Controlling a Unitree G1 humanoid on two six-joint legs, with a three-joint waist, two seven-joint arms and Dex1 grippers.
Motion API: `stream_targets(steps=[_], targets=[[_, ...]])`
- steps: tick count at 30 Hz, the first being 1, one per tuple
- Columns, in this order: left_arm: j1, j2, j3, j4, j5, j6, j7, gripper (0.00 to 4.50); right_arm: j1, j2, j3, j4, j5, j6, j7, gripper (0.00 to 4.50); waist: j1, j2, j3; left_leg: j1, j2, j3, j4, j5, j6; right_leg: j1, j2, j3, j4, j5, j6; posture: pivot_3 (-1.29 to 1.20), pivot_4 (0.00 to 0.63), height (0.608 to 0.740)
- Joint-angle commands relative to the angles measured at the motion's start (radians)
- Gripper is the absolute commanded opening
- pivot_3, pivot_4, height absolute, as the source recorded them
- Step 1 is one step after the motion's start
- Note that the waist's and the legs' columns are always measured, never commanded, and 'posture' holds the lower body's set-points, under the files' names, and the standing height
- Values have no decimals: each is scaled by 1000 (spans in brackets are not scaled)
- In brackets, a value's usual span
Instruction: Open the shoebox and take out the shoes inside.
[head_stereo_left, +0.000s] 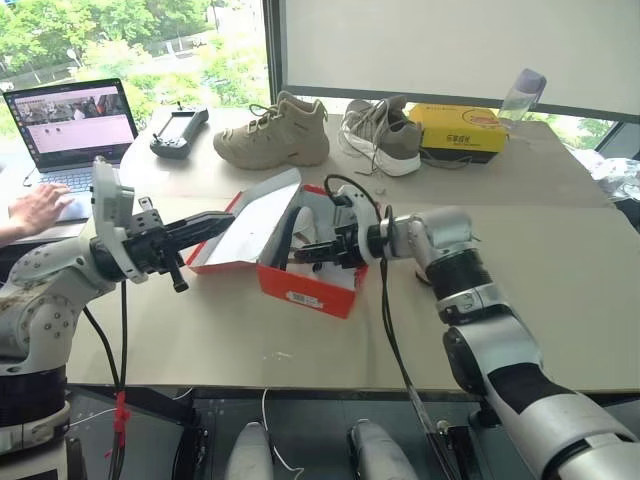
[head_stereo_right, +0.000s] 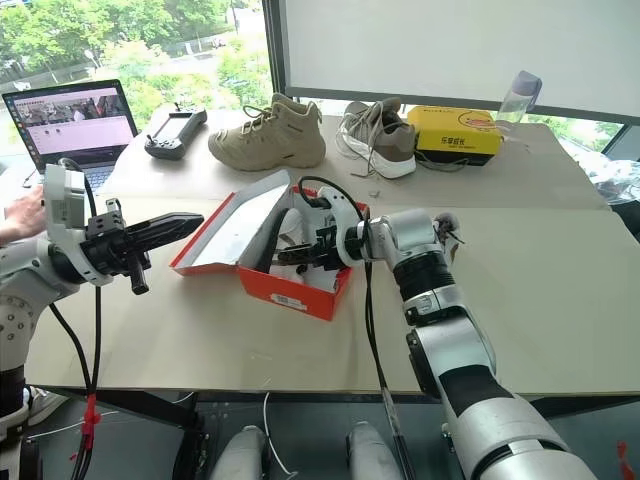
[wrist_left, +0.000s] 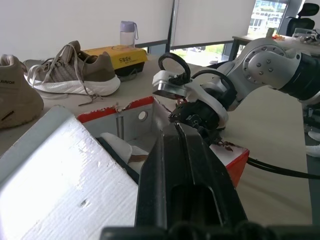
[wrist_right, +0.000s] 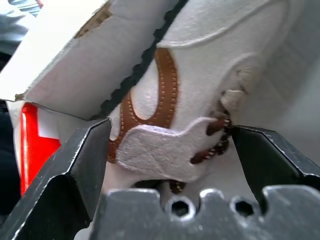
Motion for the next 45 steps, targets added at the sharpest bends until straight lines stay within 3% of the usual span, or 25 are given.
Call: stream_targets(steps=[1, 5, 6, 8, 14, 18, 27, 36, 45], targets=[[-25, 16, 11, -37, -11, 5, 16, 0, -51, 30, -28, 69, 5, -57, 9, 4445, -1, 0, 0, 0, 0, 0, 0, 0, 0, 0, 0, 0, 0, 0, 0, 0, 150, 685], [-28, 17, 10, -38, -7, 8, 26, 0, -69, 41, -38, 135, -5, -103, 7, 4445, -3, 0, 0, 0, 0, 0, 0, 0, 0, 0, 0, 0, 0, 0, 0, 0, 150, 685], [-29, 17, 10, -38, -7, 9, 27, 0, -71, 41, -39, 143, -7, -110, 7, 3928, -3, 0, 0, 0, 0, 0, 0, 0, 0, 0, 0, 0, 0, 0, 0, 0, 150, 685], [-32, 18, 8, -38, -6, 10, 30, 0, -75, 42, -41, 154, -9, -123, 8, 3463, -3, 0, 0, 0, 0, 0, 0, 0, 0, 0, 0, 0, 0, 0, 0, 0, 150, 685], [-40, 16, 2, -35, 1, 13, 36, 0, -76, 41, -45, 159, -24, -142, 7, 1388, -2, 0, 0, 0, 0, 0, 0, 0, 0, 0, 0, 0, 0, 0, 0, 0, 150, 685], [-43, 15, -4, -32, 7, 12, 38, 0, -77, 30, -45, 131, -26, -142, 12, 465, -2, 0, 0, 0, 0, 0, 0, 0, 0, 0, 0, 0, 0, 0, 0, 0, 150, 685], [-52, 12, -15, -29, 19, 10, 40, 0, -72, -53, -79, -85, 20, -48, 19, 465, 1, 0, 0, -1, 0, 0, -1, 0, 0, -1, 0, 0, 0, 0, 0, 0, 150, 685], [-50, 4, -23, -22, 24, 5, 38, 0, -91, -227, -193, -383, 145, 131, 29, 465, 3, 0, 0, -2, 0, 0, -2, 0, 0, -2, 0, 0, 0, 0, 0, 0, 150, 685], [-42, 1, -22, -23, 26, 4, 33, 0, -126, -390, -305, -412, 111, 105, -129, 465, 3, 0, 0, -1, 0, 0, -2, 0, 0, -2, 0, 0, -1, 0, 0, 0, 150, 685]])
